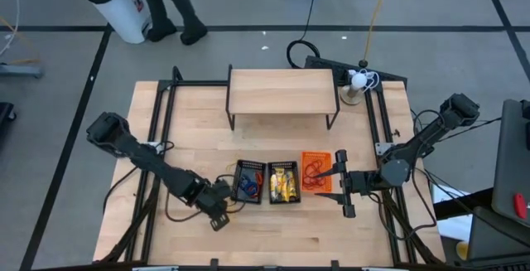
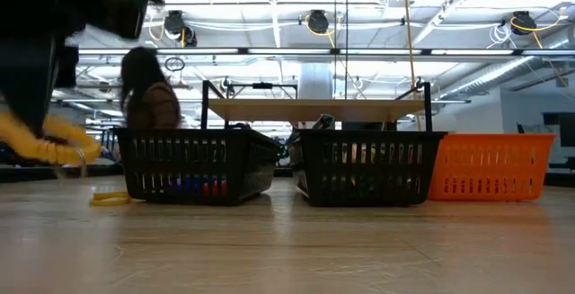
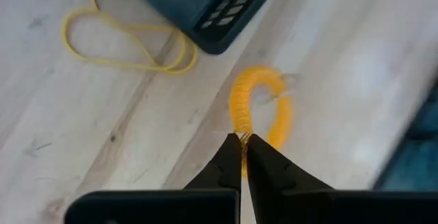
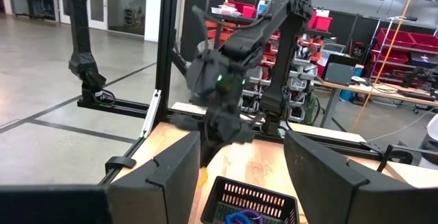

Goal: Pick & Place Office Desk Supplies
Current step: Put the yellow spring rubber band into the left black basket

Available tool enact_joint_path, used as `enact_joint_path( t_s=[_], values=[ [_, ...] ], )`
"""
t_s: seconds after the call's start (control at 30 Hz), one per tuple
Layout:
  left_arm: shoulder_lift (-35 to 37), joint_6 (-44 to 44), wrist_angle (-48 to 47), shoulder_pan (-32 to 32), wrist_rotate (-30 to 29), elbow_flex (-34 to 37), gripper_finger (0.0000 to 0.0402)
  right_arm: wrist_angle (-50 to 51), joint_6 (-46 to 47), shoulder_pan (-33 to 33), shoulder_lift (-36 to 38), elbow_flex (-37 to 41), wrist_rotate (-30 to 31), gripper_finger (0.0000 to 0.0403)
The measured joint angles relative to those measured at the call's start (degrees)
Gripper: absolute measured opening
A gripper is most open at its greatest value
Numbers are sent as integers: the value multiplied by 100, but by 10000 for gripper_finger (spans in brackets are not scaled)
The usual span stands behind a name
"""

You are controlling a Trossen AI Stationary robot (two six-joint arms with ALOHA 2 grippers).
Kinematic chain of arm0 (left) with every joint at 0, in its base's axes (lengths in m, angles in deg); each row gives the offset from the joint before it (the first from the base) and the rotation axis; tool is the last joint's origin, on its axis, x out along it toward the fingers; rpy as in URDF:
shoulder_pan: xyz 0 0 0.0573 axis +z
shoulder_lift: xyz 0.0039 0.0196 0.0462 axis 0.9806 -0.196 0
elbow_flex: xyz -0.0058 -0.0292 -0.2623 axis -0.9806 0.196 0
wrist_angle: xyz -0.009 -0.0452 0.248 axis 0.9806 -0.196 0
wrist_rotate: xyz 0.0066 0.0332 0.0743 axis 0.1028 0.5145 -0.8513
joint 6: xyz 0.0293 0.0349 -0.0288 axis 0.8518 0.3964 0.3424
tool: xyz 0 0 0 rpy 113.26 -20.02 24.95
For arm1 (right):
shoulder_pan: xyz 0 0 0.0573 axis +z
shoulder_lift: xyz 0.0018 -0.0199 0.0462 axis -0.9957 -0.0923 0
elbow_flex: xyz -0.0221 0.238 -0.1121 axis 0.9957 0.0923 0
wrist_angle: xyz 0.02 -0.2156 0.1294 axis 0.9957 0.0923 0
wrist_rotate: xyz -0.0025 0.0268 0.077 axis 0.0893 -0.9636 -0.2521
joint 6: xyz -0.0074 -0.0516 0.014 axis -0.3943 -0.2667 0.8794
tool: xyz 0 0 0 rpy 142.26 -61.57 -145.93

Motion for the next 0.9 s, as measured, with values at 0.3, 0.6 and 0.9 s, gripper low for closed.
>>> enact_joint_path(
  t_s=[0.3, 0.6, 0.9],
  values=[
    [867, 737, -3, 3, -747, -4, 4, -4, 0, 0, 0, 0, 8, 199],
    [1093, 1819, 749, 216, -2189, -7, 5, -2, 0, 0, 0, 0, 24, 199],
    [1044, 2403, 1182, 700, -2289, -11, 8, 9, 2, -2, 0, 0, 26, 199]
  ],
)
